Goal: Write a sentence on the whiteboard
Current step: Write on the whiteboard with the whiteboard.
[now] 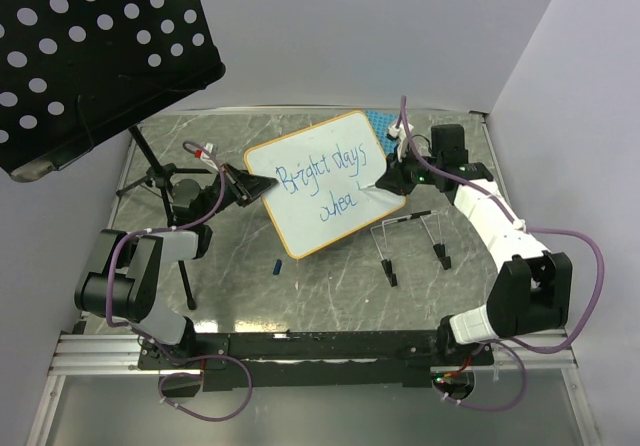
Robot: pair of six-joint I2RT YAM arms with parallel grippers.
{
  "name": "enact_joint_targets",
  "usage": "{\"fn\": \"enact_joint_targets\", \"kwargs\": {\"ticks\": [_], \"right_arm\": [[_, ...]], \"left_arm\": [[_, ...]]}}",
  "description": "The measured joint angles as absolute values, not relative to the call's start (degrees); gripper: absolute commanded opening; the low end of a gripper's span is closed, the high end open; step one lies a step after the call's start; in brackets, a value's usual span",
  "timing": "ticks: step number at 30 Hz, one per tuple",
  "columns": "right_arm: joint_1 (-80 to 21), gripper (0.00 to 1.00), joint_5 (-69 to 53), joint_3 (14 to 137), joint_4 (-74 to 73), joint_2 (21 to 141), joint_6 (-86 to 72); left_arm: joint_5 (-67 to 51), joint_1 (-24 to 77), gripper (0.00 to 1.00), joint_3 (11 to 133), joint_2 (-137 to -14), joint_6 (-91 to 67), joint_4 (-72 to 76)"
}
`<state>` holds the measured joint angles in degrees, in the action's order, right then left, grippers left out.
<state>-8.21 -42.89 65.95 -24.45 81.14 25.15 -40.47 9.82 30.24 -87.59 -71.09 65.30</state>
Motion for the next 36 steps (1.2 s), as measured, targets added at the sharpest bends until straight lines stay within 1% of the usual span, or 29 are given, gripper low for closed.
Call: {"fn": "enact_joint_targets", "kwargs": {"ticks": [11,36], "right_arm": [[-8.19,0.00,-43.16,62.02,-26.24,77.47,26.09],[-8.49,0.00,-43.13,65.95,-25.10,80.12,23.14]], "left_arm": [[-40.49,9.82,0.01,30.26,-87.59,-71.05,65.32],[-40.49,9.82,0.01,30.30,-87.61,-71.13,65.73]]}}
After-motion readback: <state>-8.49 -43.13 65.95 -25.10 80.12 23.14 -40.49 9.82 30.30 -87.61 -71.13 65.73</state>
